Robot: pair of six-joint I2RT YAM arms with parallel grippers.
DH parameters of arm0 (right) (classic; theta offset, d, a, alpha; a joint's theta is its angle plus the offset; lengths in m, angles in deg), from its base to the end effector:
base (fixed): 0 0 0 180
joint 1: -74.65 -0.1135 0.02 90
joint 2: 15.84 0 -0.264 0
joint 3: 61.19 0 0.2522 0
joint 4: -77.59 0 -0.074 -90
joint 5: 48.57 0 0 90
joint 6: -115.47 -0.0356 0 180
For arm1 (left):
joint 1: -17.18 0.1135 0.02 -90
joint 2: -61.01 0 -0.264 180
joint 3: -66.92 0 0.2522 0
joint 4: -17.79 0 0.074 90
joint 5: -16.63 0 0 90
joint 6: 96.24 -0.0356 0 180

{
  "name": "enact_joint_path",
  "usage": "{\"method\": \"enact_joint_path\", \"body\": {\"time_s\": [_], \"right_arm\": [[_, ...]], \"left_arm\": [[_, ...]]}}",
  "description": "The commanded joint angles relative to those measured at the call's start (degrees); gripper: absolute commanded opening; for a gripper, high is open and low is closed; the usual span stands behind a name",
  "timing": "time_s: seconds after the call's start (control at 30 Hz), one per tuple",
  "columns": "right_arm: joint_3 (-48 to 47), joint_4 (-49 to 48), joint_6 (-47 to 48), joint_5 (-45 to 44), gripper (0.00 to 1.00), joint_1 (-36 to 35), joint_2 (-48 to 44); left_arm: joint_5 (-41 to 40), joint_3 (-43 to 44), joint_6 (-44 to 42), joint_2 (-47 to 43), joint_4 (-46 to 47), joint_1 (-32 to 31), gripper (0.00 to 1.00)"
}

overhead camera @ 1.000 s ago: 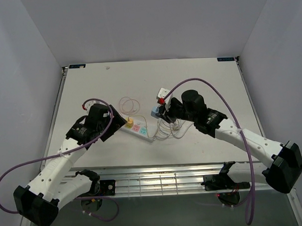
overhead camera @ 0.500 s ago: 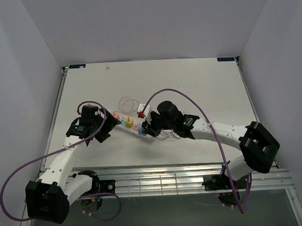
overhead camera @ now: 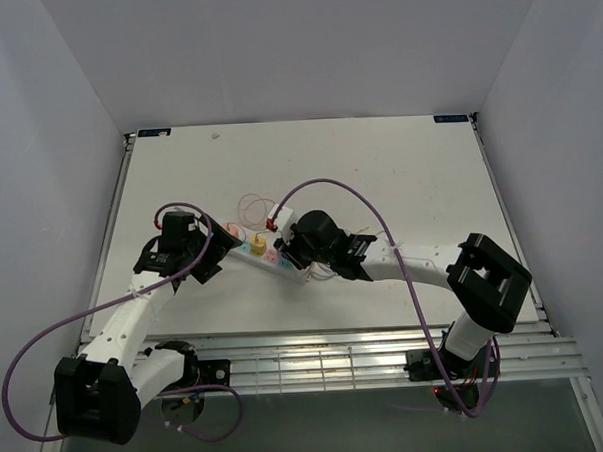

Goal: Insert the plug

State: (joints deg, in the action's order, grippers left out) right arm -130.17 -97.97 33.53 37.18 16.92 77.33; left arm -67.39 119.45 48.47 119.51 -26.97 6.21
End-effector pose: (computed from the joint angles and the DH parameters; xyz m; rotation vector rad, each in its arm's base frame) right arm 0.1948 0.3036 0.2213 -1.1018 1.7886 0.4527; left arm 0.1977 -0.0421 0.2277 -0.9072 2.3878 -0.6062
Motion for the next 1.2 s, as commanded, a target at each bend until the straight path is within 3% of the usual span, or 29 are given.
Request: {"method": "enact_joint_path", "body": {"time_s": [0.0,0.8,1.17], "right_arm": [[-1.3,-5.3,-0.9,-4.8,0.08,-0.1,-0.4],[3.5,-5.5,0.3,-2.6,0.08,-0.1,0.4],[3.8,0.1,2.8,-4.9,0.08,-0.1,-1.3]], "left_arm": [[1.0,-0.9,-0.5,0.4,2.5,0.4,0.98],[1.1,-1.1,-0.7,0.3,3.1,1.8,0.98],[0.5,-0.3,-1.3,-0.1,2.3,2.2,0.98]]}}
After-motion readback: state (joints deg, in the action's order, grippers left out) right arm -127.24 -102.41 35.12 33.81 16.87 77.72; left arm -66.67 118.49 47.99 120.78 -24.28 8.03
